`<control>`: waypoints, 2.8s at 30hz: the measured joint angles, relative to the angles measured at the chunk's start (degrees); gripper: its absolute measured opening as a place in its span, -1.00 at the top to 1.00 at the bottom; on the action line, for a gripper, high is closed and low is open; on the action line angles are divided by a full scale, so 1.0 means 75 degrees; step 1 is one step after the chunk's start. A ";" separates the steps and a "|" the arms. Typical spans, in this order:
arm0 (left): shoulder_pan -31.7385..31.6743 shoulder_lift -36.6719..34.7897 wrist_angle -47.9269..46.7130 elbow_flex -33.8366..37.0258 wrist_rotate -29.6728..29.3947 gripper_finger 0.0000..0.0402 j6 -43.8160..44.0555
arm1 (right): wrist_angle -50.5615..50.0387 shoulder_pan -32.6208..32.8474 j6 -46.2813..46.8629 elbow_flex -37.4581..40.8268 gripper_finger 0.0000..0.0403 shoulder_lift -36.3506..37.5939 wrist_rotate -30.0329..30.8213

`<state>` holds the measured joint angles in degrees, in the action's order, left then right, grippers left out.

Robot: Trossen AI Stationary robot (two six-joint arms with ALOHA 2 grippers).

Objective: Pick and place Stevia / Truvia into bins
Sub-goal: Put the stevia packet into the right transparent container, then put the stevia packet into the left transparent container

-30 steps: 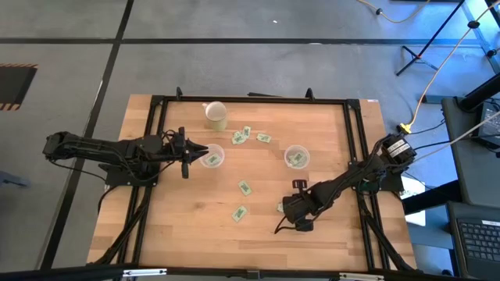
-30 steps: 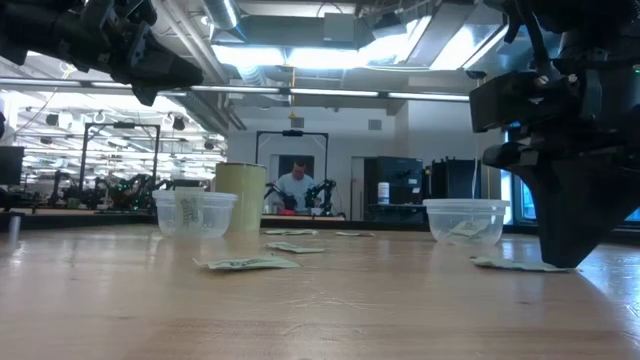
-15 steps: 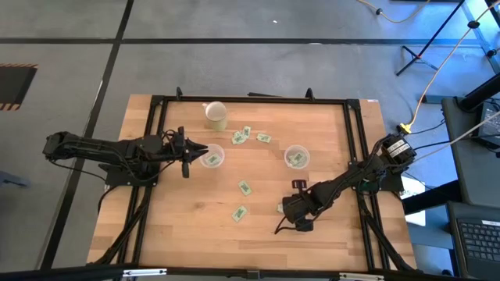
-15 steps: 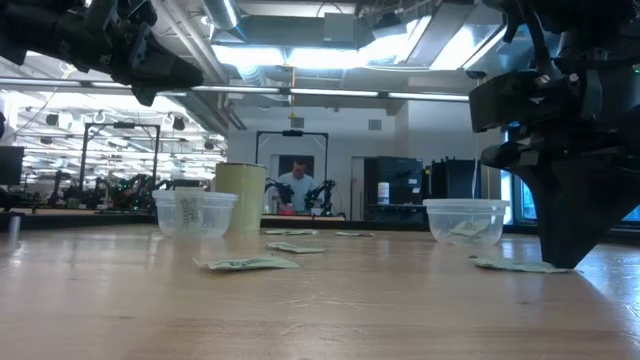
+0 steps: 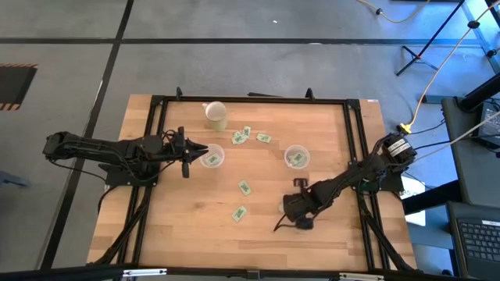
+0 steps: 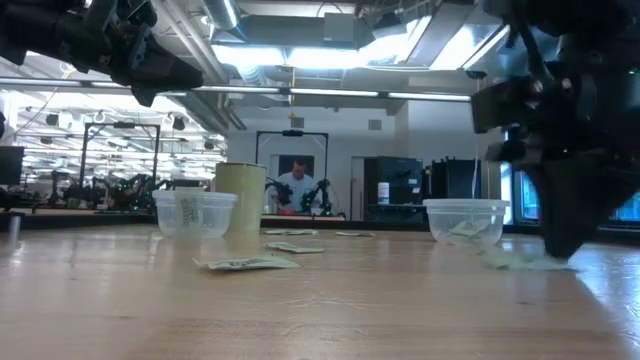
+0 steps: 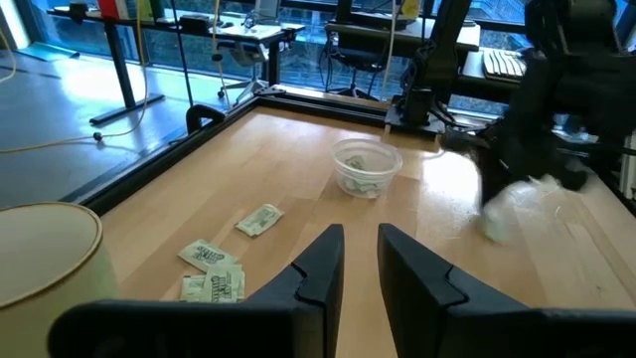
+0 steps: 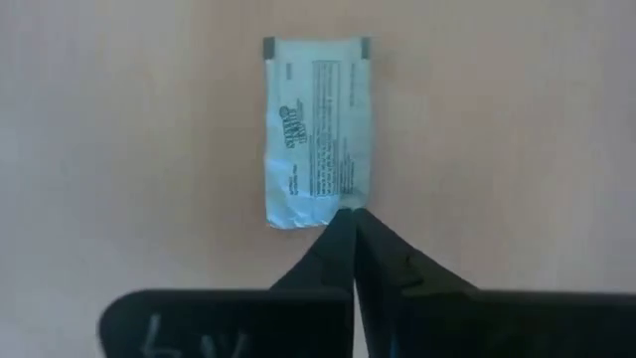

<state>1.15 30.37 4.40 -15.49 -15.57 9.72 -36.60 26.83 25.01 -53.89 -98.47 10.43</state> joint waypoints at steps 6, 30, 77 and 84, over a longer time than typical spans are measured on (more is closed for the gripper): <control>-0.0001 0.0000 -0.0025 0.0000 0.0011 0.70 0.0000 | -0.1179 -0.0440 0.0421 -0.0240 0.99 0.1567 0.0845; -0.0003 0.0087 -0.0050 0.0000 0.0032 0.70 0.0003 | -0.1549 -0.3878 -0.0141 0.0571 1.00 0.2251 0.0496; 0.0271 0.4654 -0.0692 -0.2469 0.1434 0.42 -0.2684 | -0.1597 -0.2456 0.0188 -0.0417 0.16 0.3485 0.1748; 0.0304 0.6505 -0.0630 -0.3395 0.1734 0.38 -0.2157 | -0.1380 -0.2551 -0.0012 -0.0414 0.16 0.3486 0.1873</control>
<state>3.43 79.15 -0.32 -40.95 -2.57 -6.46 -46.96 7.69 24.91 -56.99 -72.33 24.48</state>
